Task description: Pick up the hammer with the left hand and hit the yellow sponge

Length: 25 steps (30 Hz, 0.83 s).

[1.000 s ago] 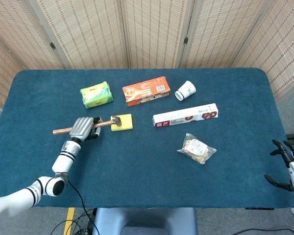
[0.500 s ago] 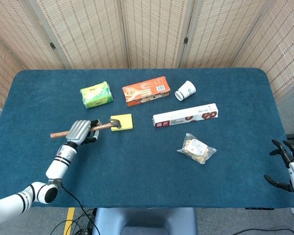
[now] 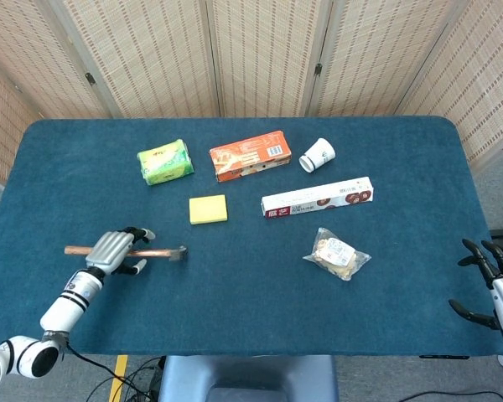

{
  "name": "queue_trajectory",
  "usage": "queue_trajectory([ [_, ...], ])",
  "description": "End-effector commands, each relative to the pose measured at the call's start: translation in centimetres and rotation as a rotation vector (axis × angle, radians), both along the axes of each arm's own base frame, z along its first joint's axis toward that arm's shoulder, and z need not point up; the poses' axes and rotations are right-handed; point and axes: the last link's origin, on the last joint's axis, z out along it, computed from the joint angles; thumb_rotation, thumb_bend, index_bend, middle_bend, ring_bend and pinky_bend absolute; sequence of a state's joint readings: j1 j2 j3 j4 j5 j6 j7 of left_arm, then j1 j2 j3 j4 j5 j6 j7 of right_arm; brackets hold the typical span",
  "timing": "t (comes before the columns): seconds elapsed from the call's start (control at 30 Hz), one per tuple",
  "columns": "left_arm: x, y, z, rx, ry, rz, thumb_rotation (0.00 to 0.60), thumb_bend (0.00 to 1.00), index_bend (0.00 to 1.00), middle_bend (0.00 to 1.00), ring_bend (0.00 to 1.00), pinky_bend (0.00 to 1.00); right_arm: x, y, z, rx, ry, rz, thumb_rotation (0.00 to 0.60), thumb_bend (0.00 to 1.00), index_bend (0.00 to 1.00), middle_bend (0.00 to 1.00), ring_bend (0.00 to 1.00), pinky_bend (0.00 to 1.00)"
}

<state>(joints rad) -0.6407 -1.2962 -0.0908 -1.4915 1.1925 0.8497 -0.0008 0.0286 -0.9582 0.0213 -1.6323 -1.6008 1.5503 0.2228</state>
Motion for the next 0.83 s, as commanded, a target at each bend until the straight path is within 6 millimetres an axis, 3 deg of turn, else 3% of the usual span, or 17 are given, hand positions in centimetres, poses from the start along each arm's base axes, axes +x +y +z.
queue_trajectory([
  [0.03,-0.5,-0.9,1.5,0.051,-0.008,0.024,0.6,0.25,0.0,0.07,0.05,0.21,0.0,0.1,0.0,0.0,0.0,0.0,0.6,0.07,0.08,0.37,0.1,0.12],
  [0.23,-1.4,-2.8,4.5,0.194,-0.022,0.047,0.6,0.25,0.02,0.07,0.05,0.2,0.0,0.2,-0.1,0.006,-0.002,0.003,0.6,0.07,0.08,0.37,0.1,0.12],
  [0.37,-2.3,-5.1,6.5,0.321,-0.009,0.052,0.6,0.25,0.12,0.09,0.05,0.2,-0.3,0.0,-0.5,0.031,0.004,-0.008,0.6,0.08,0.08,0.37,0.1,0.12],
  [0.53,-3.9,-8.1,8.4,0.421,0.05,0.093,0.6,0.25,0.16,0.1,0.05,0.2,-0.1,-0.4,-0.8,0.055,0.012,-0.001,0.6,0.09,0.08,0.37,0.1,0.12],
  [0.83,-5.4,-13.4,9.7,0.551,0.048,0.147,0.6,0.25,0.21,0.16,0.09,0.2,0.3,-1.0,-1.2,0.07,-0.003,0.028,0.6,0.09,0.08,0.37,0.1,0.12],
])
